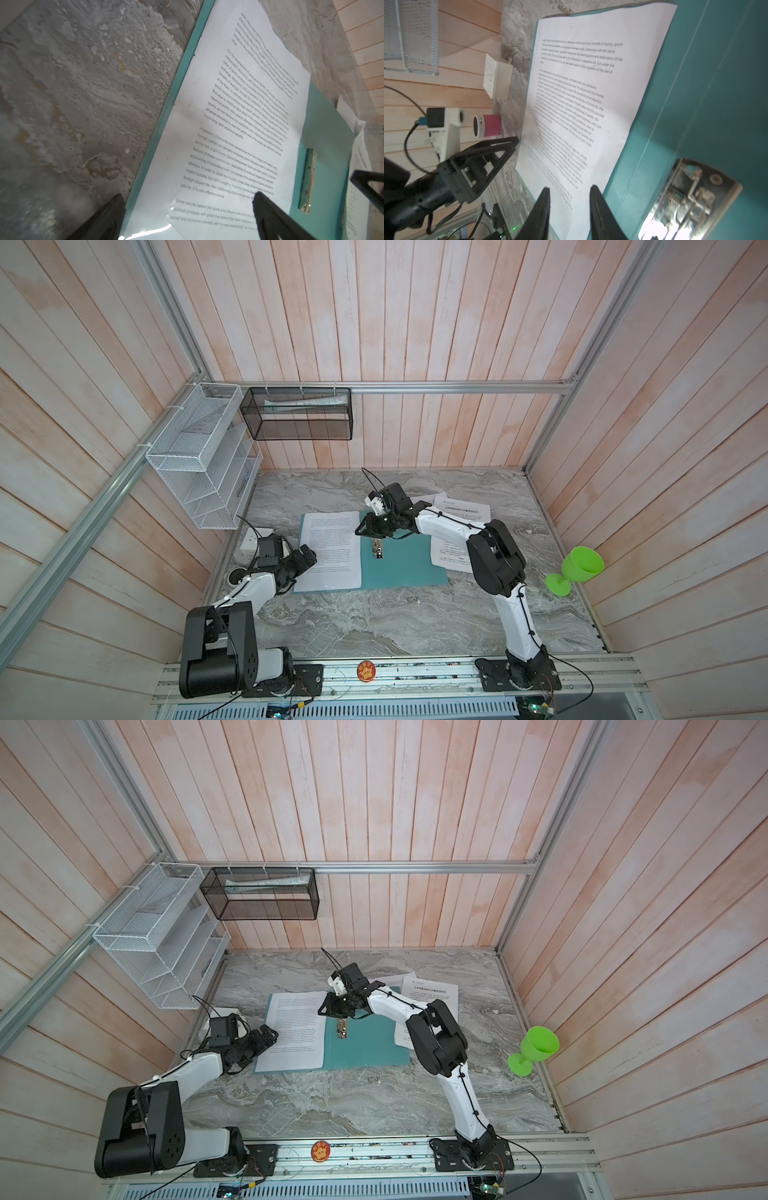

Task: Put the files into the folder

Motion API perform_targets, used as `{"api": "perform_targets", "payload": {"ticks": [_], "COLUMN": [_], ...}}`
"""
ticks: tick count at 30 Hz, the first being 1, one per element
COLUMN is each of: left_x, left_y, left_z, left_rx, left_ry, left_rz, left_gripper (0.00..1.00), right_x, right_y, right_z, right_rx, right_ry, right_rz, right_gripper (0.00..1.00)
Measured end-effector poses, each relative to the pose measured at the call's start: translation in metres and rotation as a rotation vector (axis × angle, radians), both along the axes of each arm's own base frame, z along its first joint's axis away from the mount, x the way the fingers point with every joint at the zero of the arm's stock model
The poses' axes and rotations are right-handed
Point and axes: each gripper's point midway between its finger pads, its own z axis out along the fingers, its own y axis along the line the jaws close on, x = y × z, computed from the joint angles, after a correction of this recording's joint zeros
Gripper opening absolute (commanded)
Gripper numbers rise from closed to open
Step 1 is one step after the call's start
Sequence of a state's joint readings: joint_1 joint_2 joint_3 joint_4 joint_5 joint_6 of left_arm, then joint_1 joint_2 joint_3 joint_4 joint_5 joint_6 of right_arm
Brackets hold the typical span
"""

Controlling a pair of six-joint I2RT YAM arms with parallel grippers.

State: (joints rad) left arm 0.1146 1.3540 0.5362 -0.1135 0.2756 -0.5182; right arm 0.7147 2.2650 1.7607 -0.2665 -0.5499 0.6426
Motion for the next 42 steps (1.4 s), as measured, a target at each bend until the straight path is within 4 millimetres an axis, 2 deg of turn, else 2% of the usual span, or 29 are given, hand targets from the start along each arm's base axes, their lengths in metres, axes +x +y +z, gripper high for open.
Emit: {"api": "perform_targets", "payload": {"ticks": [5,7,19,23,26,28,32,35,38,42], "left_x": [0.0,0.0,0.001,0.001,0.001,0.0,-0.005,-0.007,0.001,0.017], "left_y": [0.0,0.0,0.0,0.0,0.0,0.001,0.002,0.002,0.0,-0.007], "left_z": [0.0,0.0,0.0,0.0,0.0,0.001,0.001,0.01,0.033,0.07], "left_rx": [0.0,-0.001,0.001,0.0,0.001,0.002,0.01,0.014,0.02,0.034], "left_ry": [0.0,0.0,0.002,0.012,0.016,0.022,0.044,0.036,-0.007,-0.083], "left_rz": [-0.001,-0.001,-0.002,-0.002,-0.001,0.0,0.008,0.009,0.001,-0.02], "left_gripper": [0.98,0.98,0.98,0.98,0.98,0.98,0.98,0.98,0.98,0.98], "right_x": [0.007,0.006,0.003,-0.005,-0.004,0.001,0.015,0.021,0.024,0.02], "right_y": [0.0,-0.002,0.004,-0.006,-0.014,-0.018,-0.029,-0.043,-0.062,-0.09], "right_z": [-0.037,-0.043,-0.044,-0.048,-0.035,-0.016,0.034,0.06,0.066,0.042], "right_rx": [-0.064,-0.083,-0.059,-0.058,-0.043,-0.018,0.047,0.071,0.069,0.03], "right_ry": [0.037,0.049,0.06,0.086,0.083,0.055,-0.039,-0.096,-0.123,-0.091], "right_rz": [-0.02,-0.024,0.006,0.001,-0.007,-0.014,-0.03,-0.047,-0.074,-0.112], "right_gripper": [0.24,0.24,0.25,0.25,0.25,0.25,0.25,0.25,0.24,0.19]}}
